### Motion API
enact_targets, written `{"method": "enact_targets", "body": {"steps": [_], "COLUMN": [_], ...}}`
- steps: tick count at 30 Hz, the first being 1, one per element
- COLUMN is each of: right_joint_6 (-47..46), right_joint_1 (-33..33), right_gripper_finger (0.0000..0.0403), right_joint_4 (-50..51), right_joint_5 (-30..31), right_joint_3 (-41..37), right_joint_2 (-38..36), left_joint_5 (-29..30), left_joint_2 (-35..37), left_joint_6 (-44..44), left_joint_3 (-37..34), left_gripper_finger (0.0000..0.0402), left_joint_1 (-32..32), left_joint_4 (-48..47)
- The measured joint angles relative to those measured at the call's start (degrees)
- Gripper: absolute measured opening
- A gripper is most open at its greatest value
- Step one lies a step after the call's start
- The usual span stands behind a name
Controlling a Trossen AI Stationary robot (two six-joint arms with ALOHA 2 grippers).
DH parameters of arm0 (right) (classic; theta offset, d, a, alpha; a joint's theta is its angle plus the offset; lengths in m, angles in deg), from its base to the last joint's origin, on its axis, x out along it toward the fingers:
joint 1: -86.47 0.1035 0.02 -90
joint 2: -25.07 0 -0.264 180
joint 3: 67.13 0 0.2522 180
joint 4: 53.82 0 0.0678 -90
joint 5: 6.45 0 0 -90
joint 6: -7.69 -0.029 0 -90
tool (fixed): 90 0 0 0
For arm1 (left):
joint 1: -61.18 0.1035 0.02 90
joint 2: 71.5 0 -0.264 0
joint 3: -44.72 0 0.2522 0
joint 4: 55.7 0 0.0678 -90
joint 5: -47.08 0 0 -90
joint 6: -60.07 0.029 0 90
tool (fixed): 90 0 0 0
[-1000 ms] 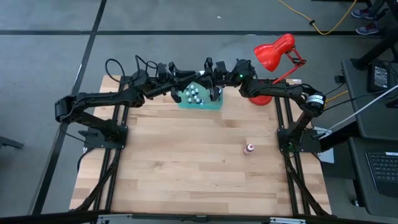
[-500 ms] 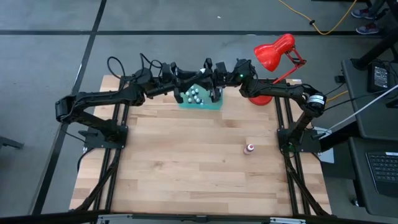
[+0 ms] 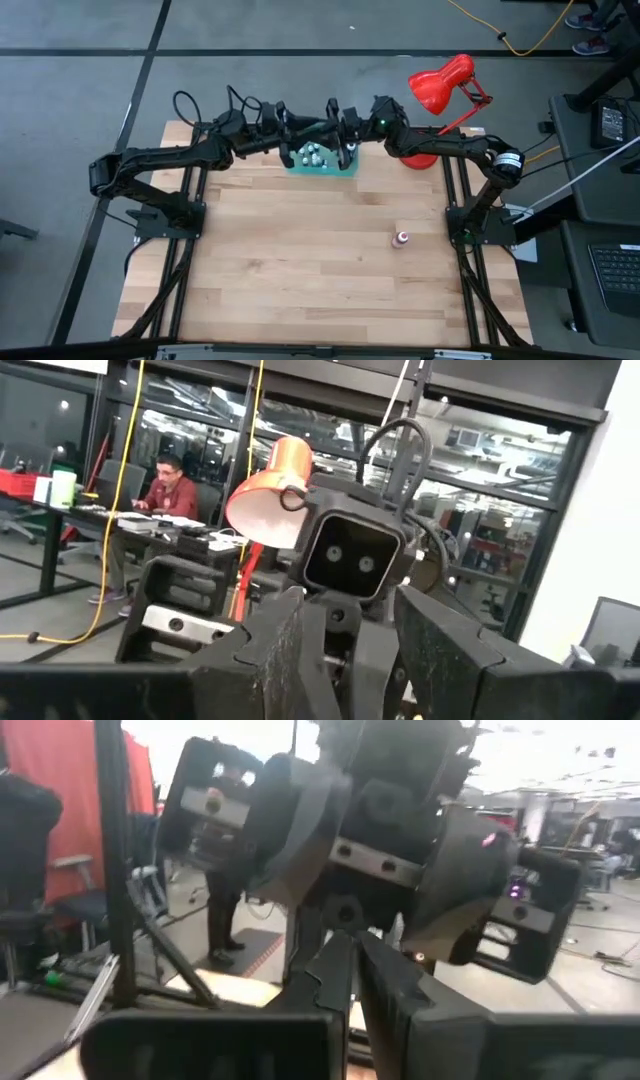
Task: Pick & Place food coloring
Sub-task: Put the black food coloring bottle into the bin
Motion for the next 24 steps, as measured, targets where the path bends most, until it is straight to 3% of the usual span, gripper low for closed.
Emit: {"method": "enact_targets", "body": {"steps": [6, 18, 24], "right_joint_6": [1.5, 4.6, 10.9], "right_joint_1": [0.4, 0.8, 0.8], "right_gripper_finger": [0.0025, 0.0025, 0.0025], "right_joint_4": [1.8, 7.5, 19.2], "right_joint_5": [-2.1, -3.0, -2.9], "right_joint_3": [0.0, -0.1, -0.4], "right_joint_2": [0.0, 0.2, 0.4], "left_joint_5": [-0.7, -1.0, -1.9], "left_joint_2": [0.1, 0.4, 0.6], "left_joint_6": [-0.5, -0.5, 0.1], "left_joint_3": [0.1, 0.3, 0.5], "left_gripper_finger": [0.0155, 0.0155, 0.0155], "left_joint_1": [-0.1, -0.1, -0.1], "left_joint_4": [-1.2, -14.8, -29.3]}}
